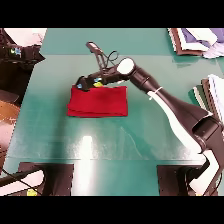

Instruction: Fold the shirts.

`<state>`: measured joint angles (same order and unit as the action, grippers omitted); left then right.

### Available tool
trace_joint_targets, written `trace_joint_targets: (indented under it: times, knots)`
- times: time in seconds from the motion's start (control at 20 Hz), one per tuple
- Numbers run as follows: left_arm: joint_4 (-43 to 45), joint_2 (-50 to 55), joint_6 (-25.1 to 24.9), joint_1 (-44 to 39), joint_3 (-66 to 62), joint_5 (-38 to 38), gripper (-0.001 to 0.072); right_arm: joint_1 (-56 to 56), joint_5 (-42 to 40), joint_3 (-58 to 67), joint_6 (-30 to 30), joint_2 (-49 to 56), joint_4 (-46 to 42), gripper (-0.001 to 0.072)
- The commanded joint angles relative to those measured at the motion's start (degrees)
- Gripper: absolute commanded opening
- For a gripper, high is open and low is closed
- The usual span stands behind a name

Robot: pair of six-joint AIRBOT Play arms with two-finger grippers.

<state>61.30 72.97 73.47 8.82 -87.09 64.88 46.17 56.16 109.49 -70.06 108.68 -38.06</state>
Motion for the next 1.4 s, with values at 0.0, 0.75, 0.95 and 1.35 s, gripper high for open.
trace_joint_targets:
  times: [0.0, 0.75, 0.95, 1.35]
  knots:
    - [-0.02, -0.17, -0.02, 0.35, 0.02, 2.64, 0.0027, -6.16, 16.96, -2.36, -1.73, -1.97, -5.11, 0.0483]
    - [-0.02, -0.15, -0.46, 0.33, 0.02, 3.08, 0.0028, -25.14, 3.23, -43.3, -2.84, -13.4, -0.2, 0.0636]
    - [0.0, -0.11, -0.46, 0.35, 0.02, 3.1, 0.0027, -21.38, 5.07, -36.39, 0.74, -5.62, 8.26, 0.0635]
    - [-0.02, -0.11, -0.42, 0.33, 0.02, 3.41, 0.0027, -13.68, 5.05, -23.82, 0.74, 1.64, 9.46, 0.0161]
